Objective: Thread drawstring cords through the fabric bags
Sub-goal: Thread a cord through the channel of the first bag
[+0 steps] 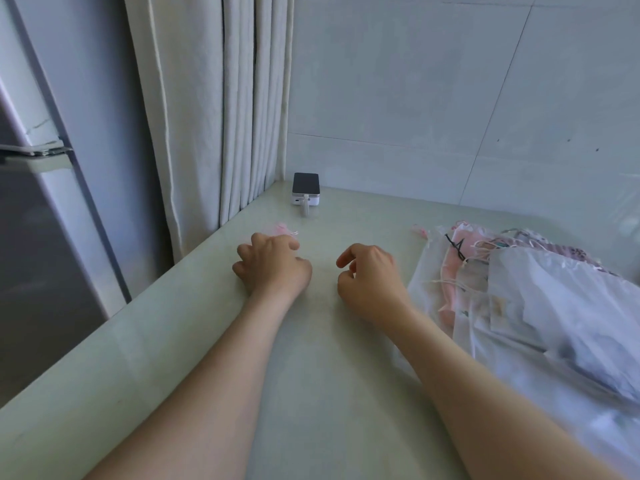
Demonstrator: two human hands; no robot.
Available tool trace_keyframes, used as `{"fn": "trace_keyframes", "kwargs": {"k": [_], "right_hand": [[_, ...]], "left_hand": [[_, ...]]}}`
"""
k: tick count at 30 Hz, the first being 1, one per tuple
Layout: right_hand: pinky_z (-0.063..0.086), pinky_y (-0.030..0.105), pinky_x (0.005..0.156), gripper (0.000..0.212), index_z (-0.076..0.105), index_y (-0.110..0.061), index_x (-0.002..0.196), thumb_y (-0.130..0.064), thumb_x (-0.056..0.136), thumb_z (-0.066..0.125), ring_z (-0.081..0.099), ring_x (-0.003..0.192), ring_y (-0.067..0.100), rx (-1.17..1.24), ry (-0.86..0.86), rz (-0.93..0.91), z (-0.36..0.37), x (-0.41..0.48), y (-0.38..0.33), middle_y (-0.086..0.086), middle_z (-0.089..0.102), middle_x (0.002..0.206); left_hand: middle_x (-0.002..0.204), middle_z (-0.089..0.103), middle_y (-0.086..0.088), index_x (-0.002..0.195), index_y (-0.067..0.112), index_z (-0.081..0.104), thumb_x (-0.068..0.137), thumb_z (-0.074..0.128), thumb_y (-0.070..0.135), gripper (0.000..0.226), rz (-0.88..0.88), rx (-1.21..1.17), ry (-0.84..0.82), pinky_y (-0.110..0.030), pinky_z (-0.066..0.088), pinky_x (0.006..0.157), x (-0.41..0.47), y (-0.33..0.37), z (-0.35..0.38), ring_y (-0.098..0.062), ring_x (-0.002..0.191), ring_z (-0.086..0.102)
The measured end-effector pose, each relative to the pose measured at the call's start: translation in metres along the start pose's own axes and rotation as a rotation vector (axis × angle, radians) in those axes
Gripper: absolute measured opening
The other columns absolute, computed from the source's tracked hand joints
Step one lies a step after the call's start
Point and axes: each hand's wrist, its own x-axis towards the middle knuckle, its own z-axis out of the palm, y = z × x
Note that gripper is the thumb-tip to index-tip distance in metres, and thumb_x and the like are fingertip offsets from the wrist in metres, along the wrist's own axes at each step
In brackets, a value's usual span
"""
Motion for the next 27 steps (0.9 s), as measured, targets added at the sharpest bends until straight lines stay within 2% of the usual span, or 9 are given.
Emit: {"fn": "trace_keyframes", "kwargs": {"k": [3, 9, 13, 15, 17, 20, 22, 24, 27], "right_hand": [[0.040, 0.029, 0.079, 0.033, 0.069, -0.019, 0.109, -0.008, 0.083, 0.052, 0.056, 0.107, 0.023, -0.017, -0.011, -0.013, 0.001, -0.001, -0.001, 0.007, 0.065, 0.104], [0.041, 0.032, 0.074, 0.034, 0.062, -0.017, 0.110, -0.002, 0.084, 0.046, 0.055, 0.098, 0.023, 0.047, 0.076, 0.024, -0.015, -0.005, -0.010, 0.008, 0.060, 0.108], [0.036, 0.032, 0.071, 0.031, 0.056, -0.019, 0.105, 0.000, 0.083, 0.046, 0.052, 0.092, 0.021, 0.103, 0.193, 0.019, -0.045, -0.010, -0.019, 0.008, 0.059, 0.103], [0.036, 0.031, 0.070, 0.031, 0.057, -0.020, 0.105, -0.001, 0.083, 0.046, 0.052, 0.094, 0.021, 0.093, 0.208, 0.011, -0.062, -0.015, -0.016, 0.007, 0.060, 0.103], [0.039, 0.032, 0.067, 0.032, 0.057, -0.021, 0.104, -0.001, 0.082, 0.046, 0.053, 0.095, 0.022, 0.057, 0.232, 0.000, -0.078, -0.022, -0.009, 0.005, 0.062, 0.102], [0.049, 0.042, 0.076, 0.035, 0.056, -0.019, 0.108, 0.001, 0.081, 0.048, 0.055, 0.091, 0.026, -0.102, 0.300, -0.058, -0.099, -0.034, 0.009, 0.006, 0.058, 0.100], [0.044, 0.042, 0.078, 0.032, 0.053, -0.016, 0.108, -0.001, 0.080, 0.054, 0.052, 0.092, 0.032, -0.436, 0.408, -0.060, -0.108, -0.044, 0.025, 0.008, 0.054, 0.099], [0.035, 0.041, 0.077, 0.026, 0.047, -0.014, 0.098, -0.008, 0.078, 0.062, 0.048, 0.091, 0.036, -0.699, 0.523, 0.054, -0.115, -0.052, 0.041, 0.012, 0.051, 0.097], [0.039, 0.049, 0.098, 0.033, 0.045, -0.012, 0.110, -0.028, 0.084, 0.058, 0.049, 0.113, 0.046, -0.688, 0.402, 0.366, -0.121, -0.062, 0.059, 0.024, 0.051, 0.119]], "left_hand": [[0.138, 0.047, -0.006, 0.123, 0.025, 0.063, 0.091, 0.052, 0.024, 0.034, -0.001, 0.116, -0.039, -0.043, 0.030, 0.096, -0.001, 0.001, -0.001, -0.038, 0.128, 0.035], [0.156, 0.035, -0.004, 0.141, 0.026, 0.055, 0.094, 0.051, 0.014, 0.050, 0.166, 0.045, 0.060, -0.042, 0.028, 0.107, -0.012, 0.008, 0.005, -0.036, 0.133, 0.029], [0.132, 0.055, -0.003, 0.124, 0.026, 0.067, 0.096, 0.052, 0.014, 0.034, 0.310, -0.020, 0.127, -0.040, 0.038, 0.101, -0.025, 0.023, 0.009, -0.030, 0.126, 0.044], [0.118, 0.068, 0.001, 0.115, 0.024, 0.072, 0.097, 0.053, 0.012, 0.028, 0.350, -0.217, 0.028, -0.034, 0.049, 0.095, -0.035, 0.031, 0.012, -0.023, 0.114, 0.060], [0.104, 0.073, 0.006, 0.109, 0.023, 0.074, 0.097, 0.055, 0.011, 0.025, 0.349, -0.388, -0.122, -0.019, 0.049, 0.081, -0.047, 0.042, 0.015, -0.014, 0.101, 0.067], [0.097, 0.074, 0.013, 0.103, 0.027, 0.077, 0.097, 0.061, 0.015, 0.021, 0.394, -0.471, -0.220, -0.002, 0.040, 0.069, -0.065, 0.059, 0.021, -0.003, 0.092, 0.067], [0.097, 0.075, 0.015, 0.101, 0.027, 0.079, 0.097, 0.062, 0.018, 0.020, 0.428, -0.501, -0.225, 0.001, 0.040, 0.068, -0.074, 0.068, 0.024, 0.004, 0.091, 0.066], [0.099, 0.076, 0.016, 0.101, 0.027, 0.080, 0.095, 0.061, 0.017, 0.022, 0.471, -0.523, -0.231, 0.003, 0.039, 0.070, -0.081, 0.073, 0.026, 0.007, 0.094, 0.065], [0.109, 0.076, 0.019, 0.108, 0.027, 0.080, 0.094, 0.061, 0.017, 0.025, 0.555, -0.517, -0.277, -0.001, 0.039, 0.080, -0.093, 0.082, 0.029, 0.005, 0.105, 0.064]]}}
